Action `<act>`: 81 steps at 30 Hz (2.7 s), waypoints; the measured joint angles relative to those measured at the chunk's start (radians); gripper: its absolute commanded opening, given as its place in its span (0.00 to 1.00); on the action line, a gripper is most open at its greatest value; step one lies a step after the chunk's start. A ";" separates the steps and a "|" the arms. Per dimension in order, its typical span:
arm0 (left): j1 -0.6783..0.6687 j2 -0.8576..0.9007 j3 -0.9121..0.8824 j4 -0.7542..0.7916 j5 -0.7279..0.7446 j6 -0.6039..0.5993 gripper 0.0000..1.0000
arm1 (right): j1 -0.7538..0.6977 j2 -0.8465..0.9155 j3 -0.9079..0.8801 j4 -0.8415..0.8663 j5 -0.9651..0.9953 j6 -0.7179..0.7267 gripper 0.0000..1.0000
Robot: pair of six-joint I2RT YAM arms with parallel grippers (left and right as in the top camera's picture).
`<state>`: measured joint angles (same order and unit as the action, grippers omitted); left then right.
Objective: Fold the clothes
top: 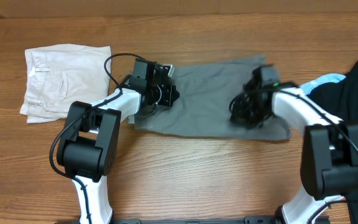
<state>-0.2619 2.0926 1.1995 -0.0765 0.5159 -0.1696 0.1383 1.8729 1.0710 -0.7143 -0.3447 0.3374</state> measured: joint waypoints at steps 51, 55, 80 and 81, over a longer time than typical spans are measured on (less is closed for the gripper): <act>-0.040 -0.067 0.088 -0.766 -0.094 0.248 0.07 | -0.240 0.140 0.134 0.406 0.184 0.163 0.04; -0.001 -0.067 0.083 -0.783 -0.087 0.246 0.07 | -0.279 0.152 0.137 0.436 0.109 0.170 0.05; 0.113 -0.052 0.490 -1.046 -0.007 0.116 0.61 | -0.206 -0.176 0.198 -0.194 -0.140 -0.023 0.10; 0.144 -0.052 0.490 -1.065 -0.027 0.111 0.62 | -0.186 -0.162 0.184 -0.199 -0.111 -0.024 0.10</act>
<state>-0.1177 2.0407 1.6897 -1.1412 0.4889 -0.0586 -0.0479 1.7107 1.2552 -0.9134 -0.4553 0.3138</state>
